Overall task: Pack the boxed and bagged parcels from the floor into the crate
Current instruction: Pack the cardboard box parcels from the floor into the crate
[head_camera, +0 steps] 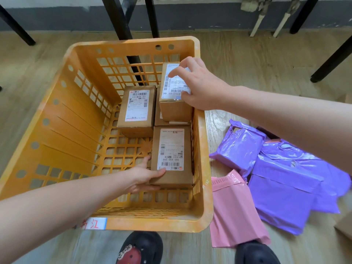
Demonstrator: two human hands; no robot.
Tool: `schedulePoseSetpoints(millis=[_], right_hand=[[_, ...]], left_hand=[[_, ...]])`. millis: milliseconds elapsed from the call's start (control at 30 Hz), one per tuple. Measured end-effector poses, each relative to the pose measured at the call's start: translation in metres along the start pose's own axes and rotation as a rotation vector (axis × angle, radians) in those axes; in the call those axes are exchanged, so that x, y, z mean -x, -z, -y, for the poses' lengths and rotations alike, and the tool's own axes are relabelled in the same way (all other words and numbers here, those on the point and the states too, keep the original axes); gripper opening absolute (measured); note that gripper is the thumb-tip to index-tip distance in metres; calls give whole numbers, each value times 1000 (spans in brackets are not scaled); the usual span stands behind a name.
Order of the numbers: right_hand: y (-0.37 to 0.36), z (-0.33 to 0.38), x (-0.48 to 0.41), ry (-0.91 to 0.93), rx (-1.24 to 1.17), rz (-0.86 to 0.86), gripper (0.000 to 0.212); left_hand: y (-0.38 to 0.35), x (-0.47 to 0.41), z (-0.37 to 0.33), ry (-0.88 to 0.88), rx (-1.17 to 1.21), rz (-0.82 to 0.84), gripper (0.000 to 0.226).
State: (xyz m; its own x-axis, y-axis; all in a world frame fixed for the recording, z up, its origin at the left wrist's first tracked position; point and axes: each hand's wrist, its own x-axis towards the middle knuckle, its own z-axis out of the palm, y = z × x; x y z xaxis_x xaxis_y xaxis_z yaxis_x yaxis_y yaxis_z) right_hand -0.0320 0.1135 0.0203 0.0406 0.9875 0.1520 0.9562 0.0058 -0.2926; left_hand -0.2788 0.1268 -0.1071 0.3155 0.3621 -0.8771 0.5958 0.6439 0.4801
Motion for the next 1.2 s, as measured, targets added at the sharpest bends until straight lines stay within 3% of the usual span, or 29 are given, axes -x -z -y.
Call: schedulePoseSetpoints(millis=[133,233,333,433,533,667,767,900,1200], right_hand=[[0,1,0,-1,-2,-4,50],[2,0,2,10,10,-11,49],[7,-2,7,17,19,-26,48],[14,-9,17,8,41,-41,49],[25,-19,32,-11,72,-66,52],[39,-35,56,-62,118,-73,58],[50,-51,80,-104,179,-35,61],[62,-82,123,-173,259,28,60],[72,-175,230,-570,264,235,60]], left_hand=[[1,-1,-3,-7,-135,21,85],[1,8,-19,57,-518,41,79],[-8,6,-46,78,-745,-185,101],[-17,9,-83,-305,-611,-613,86],[-25,22,-126,-827,-497,-785,68],[-68,51,-179,-1307,-634,-712,66],[-112,67,-195,-1479,-825,-593,69],[-167,74,-192,-1549,-1007,-467,71],[-244,51,-161,-1423,-1321,-327,80]])
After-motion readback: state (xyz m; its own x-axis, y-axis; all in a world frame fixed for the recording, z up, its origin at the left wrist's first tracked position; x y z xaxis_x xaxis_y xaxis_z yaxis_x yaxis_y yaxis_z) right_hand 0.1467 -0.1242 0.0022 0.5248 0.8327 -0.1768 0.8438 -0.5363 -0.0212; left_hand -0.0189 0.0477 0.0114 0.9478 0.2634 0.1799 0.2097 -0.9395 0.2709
